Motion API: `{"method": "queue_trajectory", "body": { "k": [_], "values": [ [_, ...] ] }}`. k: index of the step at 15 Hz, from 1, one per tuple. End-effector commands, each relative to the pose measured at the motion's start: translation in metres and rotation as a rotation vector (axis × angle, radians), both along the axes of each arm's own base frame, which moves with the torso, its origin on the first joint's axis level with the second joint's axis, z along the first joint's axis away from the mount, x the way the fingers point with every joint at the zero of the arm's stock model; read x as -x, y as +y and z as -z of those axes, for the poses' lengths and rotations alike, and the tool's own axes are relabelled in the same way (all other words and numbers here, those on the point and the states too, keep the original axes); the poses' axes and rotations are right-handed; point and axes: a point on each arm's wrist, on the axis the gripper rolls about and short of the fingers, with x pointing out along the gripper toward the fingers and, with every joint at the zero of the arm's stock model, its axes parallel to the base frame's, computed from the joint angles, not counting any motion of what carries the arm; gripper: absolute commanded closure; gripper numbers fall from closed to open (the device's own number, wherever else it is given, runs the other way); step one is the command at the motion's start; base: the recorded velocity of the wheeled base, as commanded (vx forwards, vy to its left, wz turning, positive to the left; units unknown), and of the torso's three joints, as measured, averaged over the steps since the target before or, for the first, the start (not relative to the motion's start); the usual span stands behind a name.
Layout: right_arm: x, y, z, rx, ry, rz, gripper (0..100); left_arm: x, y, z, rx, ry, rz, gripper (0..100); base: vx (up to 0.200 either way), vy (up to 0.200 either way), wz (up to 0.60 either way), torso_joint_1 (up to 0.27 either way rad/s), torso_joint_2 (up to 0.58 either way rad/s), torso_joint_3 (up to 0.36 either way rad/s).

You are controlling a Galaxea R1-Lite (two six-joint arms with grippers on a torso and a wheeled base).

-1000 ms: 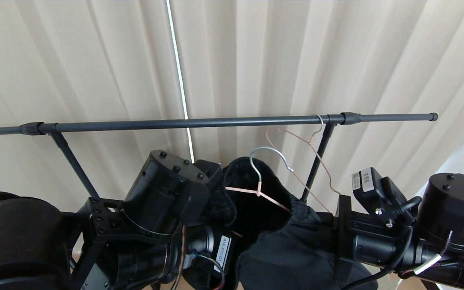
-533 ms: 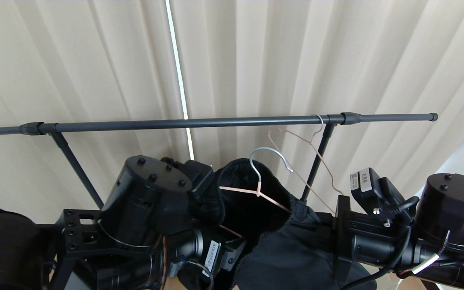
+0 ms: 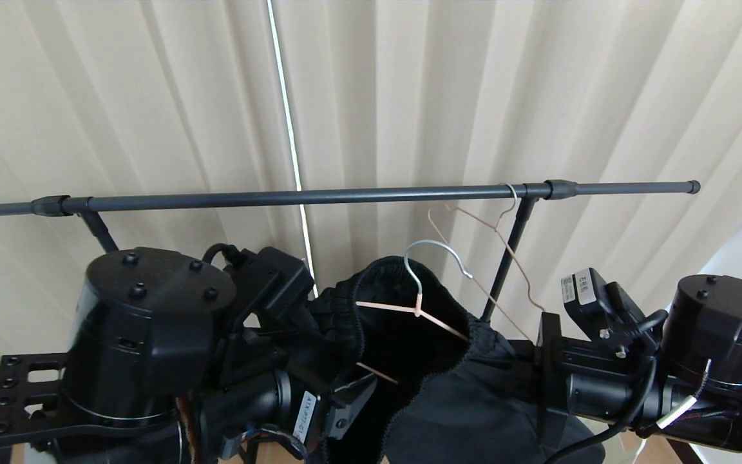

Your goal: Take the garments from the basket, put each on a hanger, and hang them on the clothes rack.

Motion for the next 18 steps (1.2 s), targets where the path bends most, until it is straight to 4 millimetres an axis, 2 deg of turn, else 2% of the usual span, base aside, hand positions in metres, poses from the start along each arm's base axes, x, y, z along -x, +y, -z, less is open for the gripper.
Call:
{"method": "queue_trajectory", "body": {
  "k": [1, 4, 6, 8, 10, 12, 13, 14, 18],
  "values": [
    [-0.003, -0.001, 0.004, 0.008, 0.015, 0.002, 100, 0.005, 0.014, -0.007, 0.008, -0.037, -0.008, 0, 0.000, 0.000, 0.00, 0.000, 0.00, 0.000],
    [-0.004, 0.001, 0.007, 0.006, 0.023, -0.025, 100, 0.008, 0.037, -0.017, -0.005, -0.106, -0.029, 0, 0.000, 0.000, 0.00, 0.000, 0.00, 0.000],
    [-0.009, 0.000, 0.009, -0.011, 0.014, -0.058, 100, 0.006, 0.052, -0.031, -0.038, -0.192, -0.028, 0, 0.000, 0.000, 0.00, 0.000, 0.00, 0.000],
    [-0.010, 0.001, 0.011, -0.026, 0.021, -0.082, 100, -0.007, 0.075, -0.034, -0.102, -0.244, 0.089, 0, 0.000, 0.000, 0.00, 0.000, 0.00, 0.000],
    [-0.006, -0.001, 0.011, -0.030, 0.023, -0.098, 100, -0.017, 0.086, -0.041, -0.158, -0.258, 0.216, 0, 0.000, 0.000, 0.00, 0.000, 0.00, 0.000],
    [-0.004, -0.003, 0.012, -0.028, 0.027, -0.099, 100, -0.024, 0.084, -0.047, -0.169, -0.219, 0.309, 0, 0.000, 0.000, 0.00, 0.000, 0.00, 0.000],
    [0.000, -0.005, 0.009, -0.037, 0.012, -0.103, 100, -0.039, 0.082, -0.058, -0.185, -0.195, 0.446, 0, 0.000, 0.000, 0.00, 0.000, 0.00, 0.000],
    [0.002, -0.006, 0.008, -0.044, 0.008, -0.124, 100, -0.050, 0.080, -0.060, -0.221, -0.205, 0.519, 0, 0.000, 0.000, 0.00, 0.000, 0.00, 0.000],
    [0.005, -0.007, 0.006, -0.051, 0.008, -0.151, 100, -0.071, 0.070, -0.046, -0.280, -0.215, 0.772, 0, 0.000, 0.000, 0.00, 0.000, 0.00, 0.000]
  ]
}}
